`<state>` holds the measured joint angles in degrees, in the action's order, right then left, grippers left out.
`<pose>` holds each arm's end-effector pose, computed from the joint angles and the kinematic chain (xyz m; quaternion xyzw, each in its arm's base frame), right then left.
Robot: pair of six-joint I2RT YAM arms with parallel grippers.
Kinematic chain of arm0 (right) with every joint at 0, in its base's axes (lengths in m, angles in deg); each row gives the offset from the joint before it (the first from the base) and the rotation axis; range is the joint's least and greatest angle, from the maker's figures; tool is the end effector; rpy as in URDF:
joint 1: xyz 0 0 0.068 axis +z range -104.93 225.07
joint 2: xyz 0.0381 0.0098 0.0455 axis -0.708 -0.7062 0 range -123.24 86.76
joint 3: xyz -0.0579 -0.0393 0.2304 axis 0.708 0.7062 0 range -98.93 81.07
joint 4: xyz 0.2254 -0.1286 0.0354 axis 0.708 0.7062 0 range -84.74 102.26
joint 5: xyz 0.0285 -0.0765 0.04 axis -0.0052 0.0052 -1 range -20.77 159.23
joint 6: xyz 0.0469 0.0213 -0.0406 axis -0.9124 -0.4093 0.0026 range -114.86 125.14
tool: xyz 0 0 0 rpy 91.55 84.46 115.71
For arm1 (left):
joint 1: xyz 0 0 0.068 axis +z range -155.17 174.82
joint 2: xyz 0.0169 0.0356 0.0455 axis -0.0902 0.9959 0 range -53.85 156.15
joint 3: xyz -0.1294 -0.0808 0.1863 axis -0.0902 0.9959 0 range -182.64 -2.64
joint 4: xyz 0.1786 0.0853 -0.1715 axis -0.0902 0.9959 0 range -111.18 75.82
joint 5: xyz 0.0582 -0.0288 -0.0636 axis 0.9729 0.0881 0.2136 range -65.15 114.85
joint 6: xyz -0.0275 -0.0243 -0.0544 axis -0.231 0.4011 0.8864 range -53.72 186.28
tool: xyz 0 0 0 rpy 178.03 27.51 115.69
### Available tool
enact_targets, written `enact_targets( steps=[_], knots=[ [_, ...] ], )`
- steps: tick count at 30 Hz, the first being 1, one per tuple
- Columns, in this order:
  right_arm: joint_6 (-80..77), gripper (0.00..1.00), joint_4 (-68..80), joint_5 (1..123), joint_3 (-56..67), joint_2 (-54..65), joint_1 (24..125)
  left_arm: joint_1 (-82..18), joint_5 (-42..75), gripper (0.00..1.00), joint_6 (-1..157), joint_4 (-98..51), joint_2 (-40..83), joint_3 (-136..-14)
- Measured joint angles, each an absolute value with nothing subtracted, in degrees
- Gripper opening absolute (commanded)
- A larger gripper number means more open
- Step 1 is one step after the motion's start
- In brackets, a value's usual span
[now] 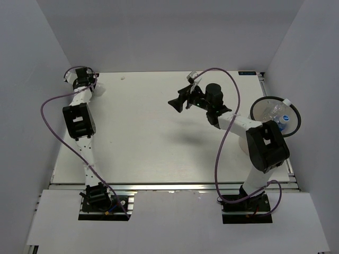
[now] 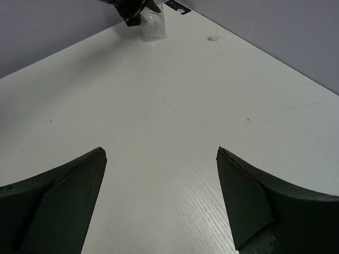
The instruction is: Put the plastic bottles in the bin
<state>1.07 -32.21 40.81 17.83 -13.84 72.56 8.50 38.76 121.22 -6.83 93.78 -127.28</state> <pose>0.3553 0.2126 0.2394 -0.3091 0.6352 0.3535 0.6131 0.5441 0.1452 0.1212 -0.5458 0.7046 -0.0536 0.4503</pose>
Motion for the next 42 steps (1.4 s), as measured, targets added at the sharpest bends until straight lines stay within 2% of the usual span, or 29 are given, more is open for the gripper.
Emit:
enact_targets(
  steps=[4,6,9,12,13,20,25,26,32,42],
  knots=[
    [0.9,0.89,-32.3,41.0,20.2,-11.8,72.6,8.5,37.5,0.27,119.8,-8.4,92.0,-124.0],
    [0.7,0.89,-32.0,41.0,21.3,-10.5,72.6,8.5,35.9,0.23,118.6,-9.8,89.1,-119.4],
    [-0.9,0.89,-30.4,41.1,22.1,-8.2,72.6,8.0,31.9,0.22,114.6,-11.6,82.6,-109.5],
    [-4.3,0.89,-27.4,41.4,22.8,-4.6,72.6,6.1,26.6,0.16,108.1,-12.9,75.1,-100.4],
    [-5.5,0.89,-27.0,41.5,23.4,-3.0,72.6,4.9,24.3,0.11,105.5,-14.0,72.1,-97.0],
    [-12.9,0.89,-30.3,42.7,35.1,10.5,73.9,-11.9,0.8,0.14,90.3,-27.8,41.6,-66.6],
    [-15.8,0.89,-32.8,43.1,39.7,15.8,76.3,-24.7,-8.7,0.05,82.4,-32.6,25.3,-54.4],
    [-16.0,0.89,-32.8,43.6,40.2,16.7,76.8,-26.3,-10.7,0.01,81.8,-34.5,23.5,-52.6],
    [-18.6,0.89,-33.6,49.9,43.1,21.0,78.2,-29.7,-18.2,0.00,86.7,-46.3,18.0,-43.0],
    [-26.0,0.89,-42.0,49.5,45.4,20.9,78.7,-36.9,-19.5,0.00,91.4,-52.8,17.3,-41.9]
  ],
)
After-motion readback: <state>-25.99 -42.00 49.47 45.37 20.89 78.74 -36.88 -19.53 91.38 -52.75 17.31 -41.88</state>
